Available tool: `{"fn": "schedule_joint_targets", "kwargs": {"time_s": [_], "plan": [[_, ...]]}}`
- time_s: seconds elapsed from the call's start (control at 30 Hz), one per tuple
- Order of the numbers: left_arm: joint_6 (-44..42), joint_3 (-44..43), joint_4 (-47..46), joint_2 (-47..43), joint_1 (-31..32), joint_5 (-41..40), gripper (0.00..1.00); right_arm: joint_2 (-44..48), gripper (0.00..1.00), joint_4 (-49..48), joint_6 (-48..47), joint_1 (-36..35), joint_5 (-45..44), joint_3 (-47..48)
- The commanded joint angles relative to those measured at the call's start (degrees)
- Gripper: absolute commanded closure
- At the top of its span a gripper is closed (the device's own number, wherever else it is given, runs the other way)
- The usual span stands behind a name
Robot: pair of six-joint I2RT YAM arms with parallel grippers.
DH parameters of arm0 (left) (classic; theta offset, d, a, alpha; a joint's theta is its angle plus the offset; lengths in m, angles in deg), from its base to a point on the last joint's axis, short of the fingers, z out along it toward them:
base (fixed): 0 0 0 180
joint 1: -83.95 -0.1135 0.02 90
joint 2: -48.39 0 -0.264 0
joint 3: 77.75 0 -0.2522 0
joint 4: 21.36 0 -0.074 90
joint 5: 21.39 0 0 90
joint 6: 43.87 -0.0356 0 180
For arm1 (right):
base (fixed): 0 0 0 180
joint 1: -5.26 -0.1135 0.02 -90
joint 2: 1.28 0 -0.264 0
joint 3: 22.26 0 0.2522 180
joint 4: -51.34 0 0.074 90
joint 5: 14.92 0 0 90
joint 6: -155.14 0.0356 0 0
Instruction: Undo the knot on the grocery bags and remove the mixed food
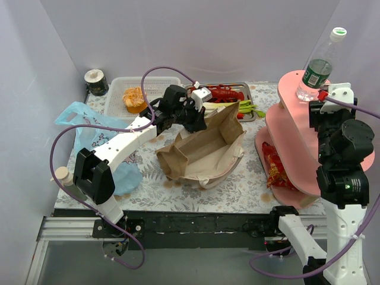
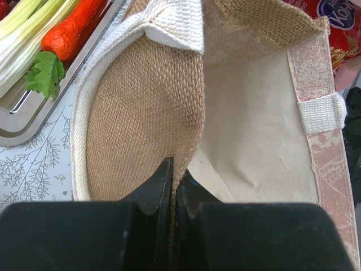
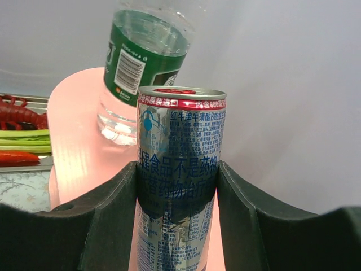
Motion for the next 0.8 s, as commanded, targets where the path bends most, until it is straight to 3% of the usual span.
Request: {"fn": "schedule_joint_targets", "kwargs": {"time_s": [0.0, 0.17, 0.77], "plan": [[0.3, 0.7, 0.4, -2.8, 0.6, 2.1, 0.98, -4.2, 0.99, -9.2, 0.3, 0.2, -6.3, 4.0], [0.8, 0.7, -0.1, -2.9, 0.7, 2.1, 0.98, -5.5, 0.99, -8.9, 2.7, 0.8, -9.4, 5.0], [-0.2, -1.2, 2.3, -1.6, 0.8, 2.2, 0.96, 3.3, 0.99, -15.1, 5.2, 2.3, -10.7, -8.8]]}}
